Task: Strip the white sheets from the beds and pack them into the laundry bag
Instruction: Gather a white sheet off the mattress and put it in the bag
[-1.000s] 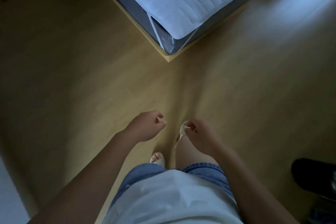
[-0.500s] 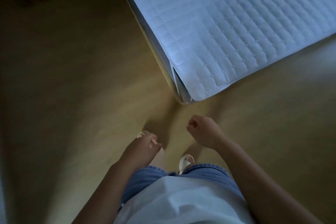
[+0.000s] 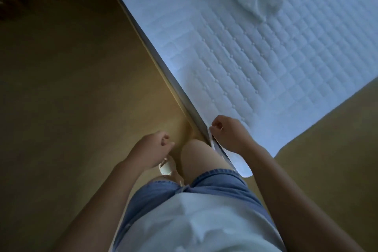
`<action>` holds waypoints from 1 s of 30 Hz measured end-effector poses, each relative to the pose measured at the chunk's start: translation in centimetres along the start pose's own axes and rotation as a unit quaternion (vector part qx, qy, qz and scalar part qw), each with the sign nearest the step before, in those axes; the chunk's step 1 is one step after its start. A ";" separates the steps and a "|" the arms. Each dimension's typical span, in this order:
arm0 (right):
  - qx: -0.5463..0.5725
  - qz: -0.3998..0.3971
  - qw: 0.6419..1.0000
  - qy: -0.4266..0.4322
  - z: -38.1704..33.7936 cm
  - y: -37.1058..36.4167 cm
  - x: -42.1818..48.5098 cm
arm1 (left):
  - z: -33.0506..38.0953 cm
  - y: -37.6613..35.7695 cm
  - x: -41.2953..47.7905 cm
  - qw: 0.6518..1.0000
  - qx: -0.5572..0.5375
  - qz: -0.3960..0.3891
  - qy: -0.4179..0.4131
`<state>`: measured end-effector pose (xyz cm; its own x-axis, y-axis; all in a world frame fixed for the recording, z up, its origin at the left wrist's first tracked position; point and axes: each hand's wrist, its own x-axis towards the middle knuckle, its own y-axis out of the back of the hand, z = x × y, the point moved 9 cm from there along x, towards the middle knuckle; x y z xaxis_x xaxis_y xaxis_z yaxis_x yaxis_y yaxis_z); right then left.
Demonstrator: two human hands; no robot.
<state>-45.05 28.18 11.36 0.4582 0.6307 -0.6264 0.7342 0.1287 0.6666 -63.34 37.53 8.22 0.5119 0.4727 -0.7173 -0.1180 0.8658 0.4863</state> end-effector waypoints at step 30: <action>0.051 0.234 0.957 -0.163 -7.3 27.7 63.5 | 33.1 27.6 65.4 0.902 0.322 0.037 -0.286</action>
<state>0.71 77.38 -6.99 0.8685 0.3263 -0.3731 0.4480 -0.1951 0.8725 -4.99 86.90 -8.73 0.9002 0.2030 -0.3853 0.2544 0.4731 0.8435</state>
